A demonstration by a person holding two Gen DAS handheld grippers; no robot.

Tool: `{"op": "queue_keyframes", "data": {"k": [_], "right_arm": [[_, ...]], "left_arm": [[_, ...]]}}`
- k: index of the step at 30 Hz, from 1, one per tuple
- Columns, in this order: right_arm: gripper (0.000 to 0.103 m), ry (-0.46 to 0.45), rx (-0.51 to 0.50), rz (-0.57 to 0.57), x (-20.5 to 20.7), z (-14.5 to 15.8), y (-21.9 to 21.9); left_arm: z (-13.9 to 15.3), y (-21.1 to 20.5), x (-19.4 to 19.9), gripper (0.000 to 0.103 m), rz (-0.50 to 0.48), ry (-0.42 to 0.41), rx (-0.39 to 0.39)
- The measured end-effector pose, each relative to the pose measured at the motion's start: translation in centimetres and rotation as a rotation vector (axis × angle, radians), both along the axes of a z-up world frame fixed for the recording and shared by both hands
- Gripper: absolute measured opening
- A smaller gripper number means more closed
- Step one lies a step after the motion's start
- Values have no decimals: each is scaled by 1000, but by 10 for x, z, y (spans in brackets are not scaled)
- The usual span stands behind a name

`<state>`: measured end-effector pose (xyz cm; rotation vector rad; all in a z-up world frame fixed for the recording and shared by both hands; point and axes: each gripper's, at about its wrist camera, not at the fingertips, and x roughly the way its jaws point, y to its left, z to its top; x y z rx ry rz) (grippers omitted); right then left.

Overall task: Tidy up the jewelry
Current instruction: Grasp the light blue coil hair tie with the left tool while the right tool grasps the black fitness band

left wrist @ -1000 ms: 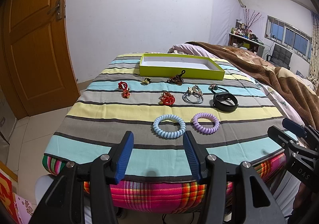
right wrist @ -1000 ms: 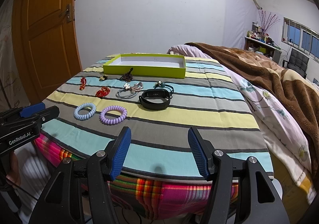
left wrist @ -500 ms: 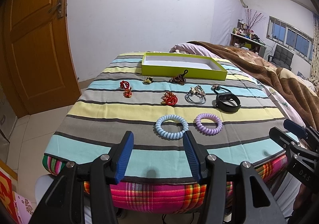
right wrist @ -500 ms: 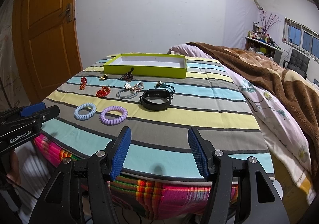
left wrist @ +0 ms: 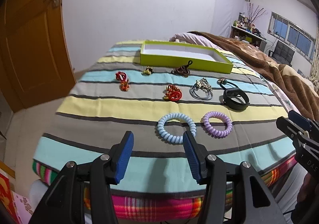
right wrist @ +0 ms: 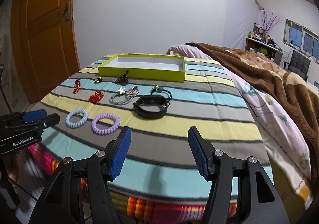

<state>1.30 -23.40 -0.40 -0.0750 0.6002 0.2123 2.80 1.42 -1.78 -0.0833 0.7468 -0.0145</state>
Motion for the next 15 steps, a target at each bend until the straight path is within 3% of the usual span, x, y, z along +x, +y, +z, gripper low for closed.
{"op": "queue_keyframes", "data": {"k": [9, 15], "right_arm": [[60, 65, 24, 23, 42, -3, 2], [53, 125, 19, 2, 76, -8, 3]], "left_arm": [[-14, 6, 27, 54, 12, 84, -57], [-18, 2, 40, 40, 0, 104, -32]]}}
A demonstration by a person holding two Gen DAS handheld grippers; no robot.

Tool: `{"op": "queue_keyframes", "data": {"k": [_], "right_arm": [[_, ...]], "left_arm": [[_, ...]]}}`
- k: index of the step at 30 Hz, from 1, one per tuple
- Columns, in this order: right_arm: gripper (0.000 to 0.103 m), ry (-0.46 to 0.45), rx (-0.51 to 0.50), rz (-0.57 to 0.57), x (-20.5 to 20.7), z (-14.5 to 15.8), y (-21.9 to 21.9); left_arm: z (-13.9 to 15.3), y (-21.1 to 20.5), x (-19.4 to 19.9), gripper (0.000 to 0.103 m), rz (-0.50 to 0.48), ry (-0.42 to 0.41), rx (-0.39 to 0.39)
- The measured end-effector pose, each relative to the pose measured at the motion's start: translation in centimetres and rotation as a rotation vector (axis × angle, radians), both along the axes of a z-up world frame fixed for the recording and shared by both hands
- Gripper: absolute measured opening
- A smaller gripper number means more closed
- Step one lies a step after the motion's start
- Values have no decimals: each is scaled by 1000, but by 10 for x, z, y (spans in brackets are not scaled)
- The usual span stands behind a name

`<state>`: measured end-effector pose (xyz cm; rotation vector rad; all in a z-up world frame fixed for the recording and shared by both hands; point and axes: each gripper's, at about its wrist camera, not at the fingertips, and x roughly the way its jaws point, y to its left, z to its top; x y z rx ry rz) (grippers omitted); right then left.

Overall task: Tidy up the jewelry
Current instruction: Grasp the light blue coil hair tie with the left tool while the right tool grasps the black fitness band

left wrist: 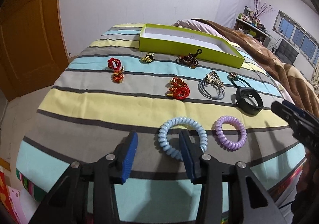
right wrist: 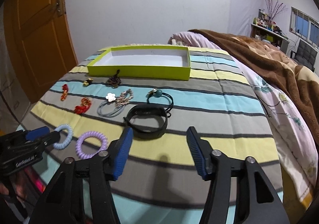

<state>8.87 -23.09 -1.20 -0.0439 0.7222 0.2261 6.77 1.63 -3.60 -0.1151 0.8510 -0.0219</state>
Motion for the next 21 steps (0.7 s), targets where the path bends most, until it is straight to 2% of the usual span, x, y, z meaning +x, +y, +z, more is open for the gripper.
{"op": "queue_keyframes", "data": {"k": [3, 5, 6, 14, 21], "right_arm": [[52, 28, -1, -14, 12, -4, 0], [47, 45, -1, -20, 17, -7, 0], [40, 54, -7, -21, 20, -8, 1], [28, 116, -7, -14, 40, -18, 5], [11, 155, -33, 4, 50, -23, 11]], "left_arm": [[0, -2, 4, 35, -7, 3, 16], [0, -3, 7, 32, -14, 4, 30], [0, -4, 8, 30, -15, 5, 38], [0, -5, 18, 17, -19, 11, 71], [1, -6, 25, 11, -27, 16, 67]]}}
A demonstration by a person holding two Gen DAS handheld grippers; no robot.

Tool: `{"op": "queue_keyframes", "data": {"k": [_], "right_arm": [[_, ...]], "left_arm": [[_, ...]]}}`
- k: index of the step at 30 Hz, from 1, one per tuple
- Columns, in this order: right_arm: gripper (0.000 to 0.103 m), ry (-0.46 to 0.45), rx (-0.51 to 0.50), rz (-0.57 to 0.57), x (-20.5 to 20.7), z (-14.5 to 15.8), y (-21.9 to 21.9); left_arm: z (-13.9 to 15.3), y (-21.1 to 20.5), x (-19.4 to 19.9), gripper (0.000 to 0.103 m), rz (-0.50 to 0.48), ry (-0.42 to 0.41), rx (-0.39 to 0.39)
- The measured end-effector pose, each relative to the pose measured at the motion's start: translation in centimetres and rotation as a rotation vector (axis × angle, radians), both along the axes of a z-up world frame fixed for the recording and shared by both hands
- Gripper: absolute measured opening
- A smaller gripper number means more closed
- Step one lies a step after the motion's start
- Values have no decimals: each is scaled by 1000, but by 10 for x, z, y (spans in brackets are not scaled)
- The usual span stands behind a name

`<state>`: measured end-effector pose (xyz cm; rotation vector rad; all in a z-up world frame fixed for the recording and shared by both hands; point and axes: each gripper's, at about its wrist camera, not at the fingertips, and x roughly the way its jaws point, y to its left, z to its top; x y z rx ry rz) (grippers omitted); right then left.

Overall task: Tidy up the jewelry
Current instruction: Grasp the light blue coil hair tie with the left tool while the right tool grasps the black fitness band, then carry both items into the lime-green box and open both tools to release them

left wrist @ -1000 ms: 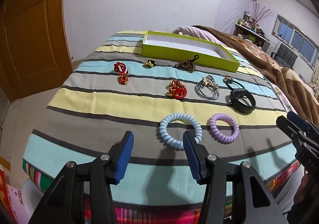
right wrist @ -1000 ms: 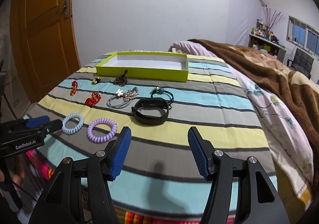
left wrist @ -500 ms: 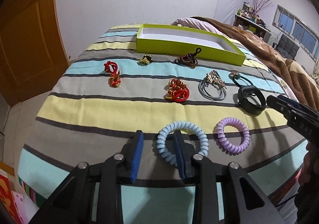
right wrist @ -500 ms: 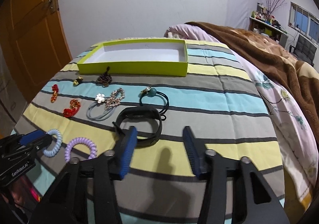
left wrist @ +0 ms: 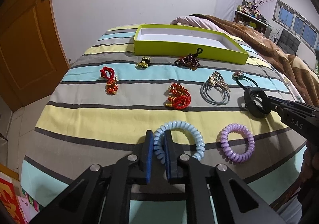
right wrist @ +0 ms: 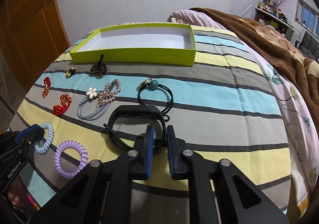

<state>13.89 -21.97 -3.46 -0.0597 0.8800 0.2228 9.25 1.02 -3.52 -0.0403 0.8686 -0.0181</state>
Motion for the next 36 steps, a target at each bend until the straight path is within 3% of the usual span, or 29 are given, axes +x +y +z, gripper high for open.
{"op": "queue_keyframes", "data": {"k": [4, 20, 36], "right_arm": [[4, -2, -6, 5, 2, 1, 1], [4, -60, 30, 19, -1, 28, -6], [4, -124, 46, 29, 89, 67, -8]], "left_arm": [[2, 0, 1, 10, -8, -3, -12], [37, 3, 17, 10, -50, -56, -76], [72, -6, 134, 10, -116, -107, -69]]}}
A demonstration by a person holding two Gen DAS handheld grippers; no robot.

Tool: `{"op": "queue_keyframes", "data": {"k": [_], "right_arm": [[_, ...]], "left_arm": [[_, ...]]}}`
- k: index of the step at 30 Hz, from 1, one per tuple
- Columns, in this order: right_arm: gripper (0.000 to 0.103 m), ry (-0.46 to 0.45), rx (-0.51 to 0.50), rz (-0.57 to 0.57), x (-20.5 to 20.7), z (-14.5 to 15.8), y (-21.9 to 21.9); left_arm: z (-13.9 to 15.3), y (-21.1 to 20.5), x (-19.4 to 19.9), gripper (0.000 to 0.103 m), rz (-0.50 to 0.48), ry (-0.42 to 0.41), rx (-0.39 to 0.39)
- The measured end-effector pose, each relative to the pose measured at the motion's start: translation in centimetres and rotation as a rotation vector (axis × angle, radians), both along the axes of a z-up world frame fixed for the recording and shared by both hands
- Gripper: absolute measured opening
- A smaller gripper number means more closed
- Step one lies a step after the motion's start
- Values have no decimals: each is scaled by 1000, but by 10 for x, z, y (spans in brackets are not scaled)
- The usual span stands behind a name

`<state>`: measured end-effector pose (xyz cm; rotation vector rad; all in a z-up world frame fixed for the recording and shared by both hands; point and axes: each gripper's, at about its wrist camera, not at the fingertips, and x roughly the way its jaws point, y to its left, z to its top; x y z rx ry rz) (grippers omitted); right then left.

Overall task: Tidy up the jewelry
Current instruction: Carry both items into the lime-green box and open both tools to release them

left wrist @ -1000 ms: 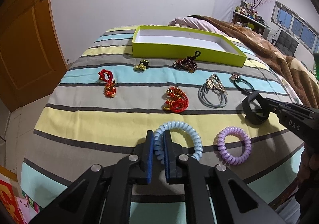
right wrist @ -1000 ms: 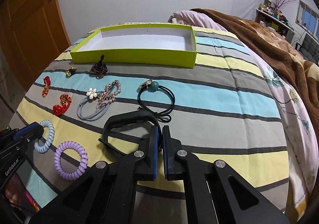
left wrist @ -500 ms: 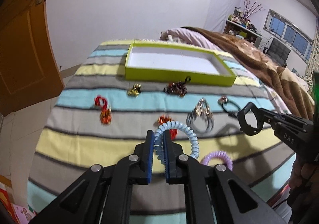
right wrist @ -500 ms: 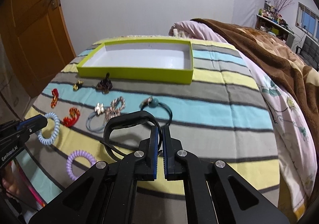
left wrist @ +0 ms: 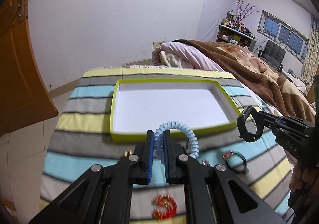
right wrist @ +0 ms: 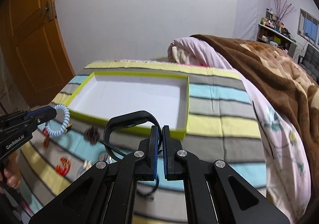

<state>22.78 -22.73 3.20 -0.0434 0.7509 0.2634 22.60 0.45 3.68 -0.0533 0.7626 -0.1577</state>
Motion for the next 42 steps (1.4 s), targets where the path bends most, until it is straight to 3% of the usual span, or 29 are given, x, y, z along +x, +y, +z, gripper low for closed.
{"op": "queue_keyframes", "data": {"k": [9, 21, 29, 32, 34, 36, 42], "right_arm": [[4, 10, 9, 15, 66, -9, 9], [4, 112, -31, -46, 139, -49, 15], [5, 144, -29, -59, 151, -57, 14], [13, 124, -9, -46, 146, -52, 12], [13, 117, -2, -45, 141, -48, 11], [14, 110, 9, -40, 134, -43, 10], [14, 89, 27, -31, 105, -33, 7]], "left_arm": [[-11, 6, 68, 10, 12, 11, -13], [-46, 2, 129, 10, 51, 90, 55], [-54, 5, 140, 10, 72, 99, 75], [-53, 4, 138, 13, 57, 96, 79], [-50, 4, 135, 28, 50, 91, 65], [-46, 6, 129, 36, 45, 81, 50], [-33, 7, 104, 40, 42, 63, 22]]}}
